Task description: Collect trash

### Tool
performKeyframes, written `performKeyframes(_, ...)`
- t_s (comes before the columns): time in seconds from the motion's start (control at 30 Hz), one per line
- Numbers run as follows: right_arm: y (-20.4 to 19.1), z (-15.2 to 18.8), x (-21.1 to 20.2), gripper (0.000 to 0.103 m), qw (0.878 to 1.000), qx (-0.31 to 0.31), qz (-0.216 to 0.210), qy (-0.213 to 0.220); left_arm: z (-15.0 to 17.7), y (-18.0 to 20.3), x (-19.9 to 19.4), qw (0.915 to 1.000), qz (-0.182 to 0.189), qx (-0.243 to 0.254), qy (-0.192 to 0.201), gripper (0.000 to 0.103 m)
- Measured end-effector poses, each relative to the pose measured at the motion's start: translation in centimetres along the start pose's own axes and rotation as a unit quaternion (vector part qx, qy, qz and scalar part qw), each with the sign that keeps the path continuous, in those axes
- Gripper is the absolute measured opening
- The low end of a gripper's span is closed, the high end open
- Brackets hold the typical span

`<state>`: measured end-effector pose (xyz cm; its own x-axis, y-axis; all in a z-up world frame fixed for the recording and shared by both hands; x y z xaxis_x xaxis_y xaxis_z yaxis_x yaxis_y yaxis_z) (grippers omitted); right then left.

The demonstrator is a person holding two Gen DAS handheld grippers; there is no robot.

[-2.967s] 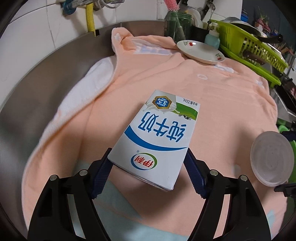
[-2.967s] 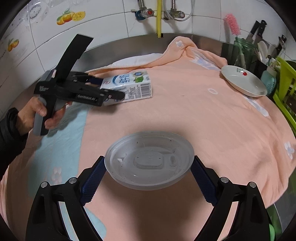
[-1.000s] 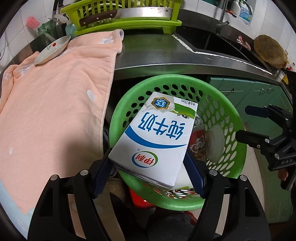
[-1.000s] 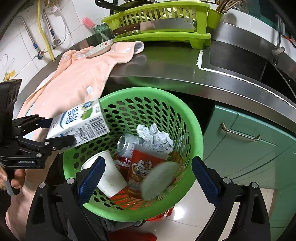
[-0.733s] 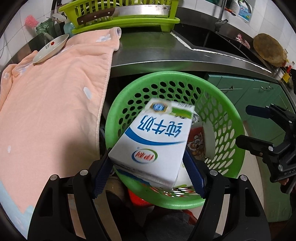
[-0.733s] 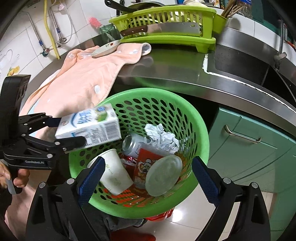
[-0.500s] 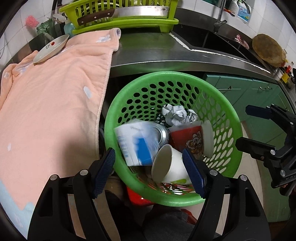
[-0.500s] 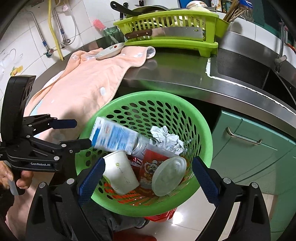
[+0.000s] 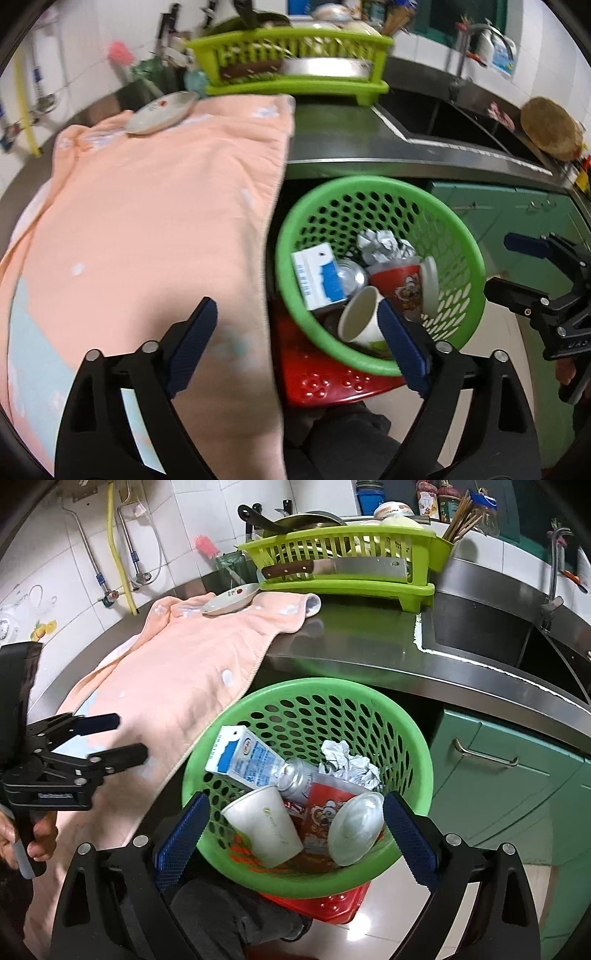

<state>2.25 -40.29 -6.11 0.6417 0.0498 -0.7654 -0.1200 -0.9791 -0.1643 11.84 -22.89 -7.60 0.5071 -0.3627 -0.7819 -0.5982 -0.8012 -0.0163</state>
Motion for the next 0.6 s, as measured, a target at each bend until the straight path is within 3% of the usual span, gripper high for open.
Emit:
performKeyframes(0.27, -2.7, 0.2, -1.0, 0.091, 1.000, -0.012, 0.006, 0.011, 1.7, -3.5, -4.0, 0.9980, -0.036, -0.039, 0.035, 0.097)
performKeyframes(0.6, -6.8, -0.1, -2.0, 0.091, 0.999, -0.018, -0.006, 0.033, 4.0, -6.3, -7.8, 0.9918, -0.085, -0.071, 0.064, 0.098)
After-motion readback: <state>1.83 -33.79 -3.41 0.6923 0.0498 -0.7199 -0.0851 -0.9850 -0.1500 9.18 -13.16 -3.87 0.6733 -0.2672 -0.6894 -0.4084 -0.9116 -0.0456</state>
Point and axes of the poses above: each gripper's, at about its wrist camera, not at the fingertips, and x roughly the way its jaws point, y to its right, z to its underside, the point moved 2 cm from there along x, roughly the way its jaws point, and after that the axes turned 2 degrees about -z, right-handed, at the moved point
